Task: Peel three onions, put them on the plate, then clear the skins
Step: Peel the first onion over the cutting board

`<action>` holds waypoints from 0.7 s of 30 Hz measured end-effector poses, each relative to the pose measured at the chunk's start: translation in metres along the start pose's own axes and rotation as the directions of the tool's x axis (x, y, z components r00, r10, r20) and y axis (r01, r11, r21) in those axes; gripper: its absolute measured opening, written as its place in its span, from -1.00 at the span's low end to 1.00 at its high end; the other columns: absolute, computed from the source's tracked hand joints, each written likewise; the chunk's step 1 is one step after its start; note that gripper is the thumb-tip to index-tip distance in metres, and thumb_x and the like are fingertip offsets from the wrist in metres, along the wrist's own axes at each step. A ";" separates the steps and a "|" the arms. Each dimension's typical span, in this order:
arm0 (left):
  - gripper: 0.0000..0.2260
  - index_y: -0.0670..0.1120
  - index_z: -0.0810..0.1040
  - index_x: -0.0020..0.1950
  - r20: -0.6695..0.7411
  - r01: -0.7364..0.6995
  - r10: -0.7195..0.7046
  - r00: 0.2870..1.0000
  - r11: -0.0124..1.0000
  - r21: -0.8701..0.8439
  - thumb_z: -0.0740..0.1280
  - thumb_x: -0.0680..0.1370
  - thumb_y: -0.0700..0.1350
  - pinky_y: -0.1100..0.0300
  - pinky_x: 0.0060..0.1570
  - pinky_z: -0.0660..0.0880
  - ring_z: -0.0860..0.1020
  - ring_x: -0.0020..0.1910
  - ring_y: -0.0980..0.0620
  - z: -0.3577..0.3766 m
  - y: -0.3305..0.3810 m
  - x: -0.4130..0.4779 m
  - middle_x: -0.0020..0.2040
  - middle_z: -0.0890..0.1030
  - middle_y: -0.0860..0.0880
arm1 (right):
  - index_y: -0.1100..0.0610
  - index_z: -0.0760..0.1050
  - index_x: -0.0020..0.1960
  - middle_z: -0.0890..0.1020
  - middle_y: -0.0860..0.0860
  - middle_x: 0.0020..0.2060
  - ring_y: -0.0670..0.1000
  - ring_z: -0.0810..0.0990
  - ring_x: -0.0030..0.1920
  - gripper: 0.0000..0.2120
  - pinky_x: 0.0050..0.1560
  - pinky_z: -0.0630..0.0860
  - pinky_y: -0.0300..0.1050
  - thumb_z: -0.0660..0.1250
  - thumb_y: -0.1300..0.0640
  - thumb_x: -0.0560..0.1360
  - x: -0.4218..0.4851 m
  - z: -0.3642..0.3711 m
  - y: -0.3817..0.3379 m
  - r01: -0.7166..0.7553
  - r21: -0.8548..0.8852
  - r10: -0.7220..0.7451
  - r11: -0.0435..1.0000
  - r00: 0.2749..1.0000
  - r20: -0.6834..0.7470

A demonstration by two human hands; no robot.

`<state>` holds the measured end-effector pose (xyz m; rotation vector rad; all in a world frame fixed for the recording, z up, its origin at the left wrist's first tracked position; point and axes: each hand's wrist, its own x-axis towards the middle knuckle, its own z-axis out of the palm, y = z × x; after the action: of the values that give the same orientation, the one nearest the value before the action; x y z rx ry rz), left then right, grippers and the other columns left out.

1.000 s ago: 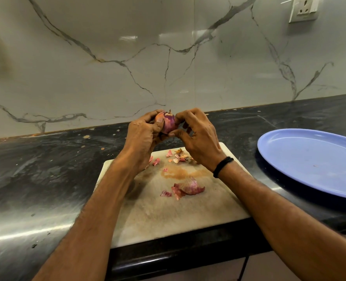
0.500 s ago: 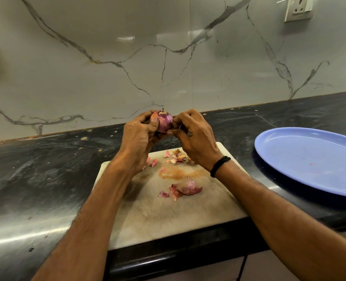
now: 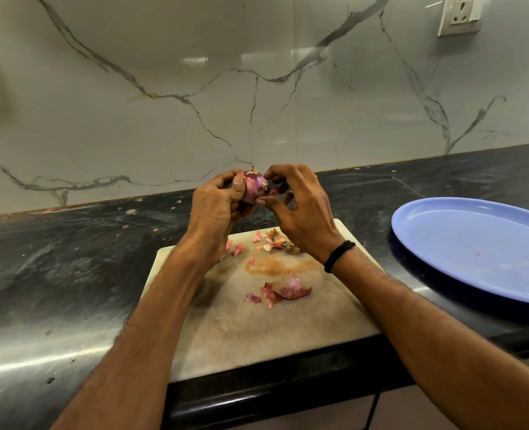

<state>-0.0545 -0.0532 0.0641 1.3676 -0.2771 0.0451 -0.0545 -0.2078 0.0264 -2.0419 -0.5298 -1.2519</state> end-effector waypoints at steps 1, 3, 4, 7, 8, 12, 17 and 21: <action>-0.80 -0.10 0.56 0.26 0.004 -0.011 0.011 1.000 1.000 0.015 0.23 0.67 -0.17 0.19 -0.05 0.63 0.65 0.05 -0.05 0.000 0.000 0.000 0.20 0.61 -0.15 | 0.11 0.44 0.17 0.50 0.14 0.02 -0.17 0.43 -0.07 -0.67 -0.13 0.41 -0.50 0.47 0.15 0.46 0.000 0.000 -0.001 0.002 -0.007 -0.002 1.000 1.000 0.006; -0.82 -0.08 0.57 0.23 0.001 -0.025 0.025 1.000 0.999 0.037 0.25 0.67 -0.17 0.15 0.00 0.63 0.65 0.09 -0.07 0.001 -0.001 0.000 0.20 0.61 -0.13 | 0.18 0.51 0.13 0.50 0.14 0.02 -0.09 0.46 -0.06 -0.74 -0.12 0.38 -0.46 0.45 0.14 0.49 0.000 -0.001 -0.001 -0.007 -0.020 0.008 1.000 1.000 0.020; -0.82 -0.08 0.57 0.23 0.000 -0.029 0.029 1.000 0.999 0.046 0.26 0.66 -0.17 0.13 0.03 0.64 0.64 0.11 -0.08 0.000 -0.001 0.001 0.21 0.60 -0.13 | 0.20 0.53 0.11 0.50 0.15 0.02 -0.06 0.47 -0.06 -0.77 -0.10 0.37 -0.44 0.44 0.15 0.49 0.000 -0.001 -0.001 -0.012 -0.022 0.012 1.000 1.000 0.023; -0.78 -0.12 0.56 0.28 0.009 -0.044 0.044 0.999 0.996 0.077 0.27 0.66 -0.18 0.10 0.08 0.64 0.62 0.16 -0.10 0.000 -0.003 0.001 0.24 0.58 -0.14 | 0.21 0.54 0.06 0.51 0.15 -0.01 -0.06 0.45 -0.07 -0.84 -0.10 0.36 -0.45 0.39 0.17 0.52 0.000 -0.001 -0.001 -0.008 -0.037 0.009 0.999 1.000 0.016; -0.77 -0.14 0.55 0.30 0.013 -0.047 0.046 0.999 0.996 0.082 0.27 0.66 -0.18 0.11 0.07 0.64 0.62 0.16 -0.09 0.000 -0.003 0.000 0.25 0.57 -0.14 | 0.21 0.54 0.05 0.51 0.15 -0.02 -0.06 0.45 -0.08 -0.86 -0.10 0.36 -0.44 0.39 0.18 0.53 0.001 -0.001 0.000 -0.007 -0.043 0.007 0.999 1.000 0.012; -0.78 -0.12 0.54 0.29 0.012 -0.039 0.039 0.999 0.997 0.060 0.28 0.65 -0.17 0.15 0.03 0.64 0.63 0.14 -0.07 0.002 -0.003 0.000 0.24 0.58 -0.13 | 0.24 0.55 0.03 0.52 0.14 -0.08 0.01 0.49 -0.13 -0.90 -0.15 0.47 -0.26 0.36 0.22 0.54 0.000 0.001 0.003 0.003 -0.048 -0.003 0.999 1.000 0.010; -0.78 -0.14 0.56 0.28 -0.013 -0.007 0.007 1.000 1.000 -0.003 0.29 0.65 -0.17 0.11 0.05 0.65 0.65 0.13 -0.09 0.002 -0.002 0.001 0.22 0.59 -0.14 | 0.28 0.54 0.01 0.51 0.13 -0.12 -0.03 0.44 -0.14 -0.90 -0.13 0.37 -0.39 0.29 0.25 0.55 -0.001 0.003 0.004 0.020 -0.065 -0.019 0.998 0.999 0.027; -0.72 -0.20 0.54 0.34 -0.051 0.010 -0.013 0.999 0.998 -0.057 0.28 0.66 -0.16 0.13 0.00 0.66 0.66 0.07 -0.07 0.000 0.000 0.003 0.22 0.61 -0.17 | 0.28 0.51 -0.02 0.50 0.11 -0.13 -0.01 0.44 -0.14 -0.93 -0.14 0.37 -0.34 0.28 0.28 0.55 -0.003 0.005 0.006 0.011 -0.084 -0.007 0.996 0.999 0.047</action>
<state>-0.0517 -0.0537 0.0643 1.3092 -0.2254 0.0623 -0.0488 -0.2089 0.0204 -2.1455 -0.5168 -1.2531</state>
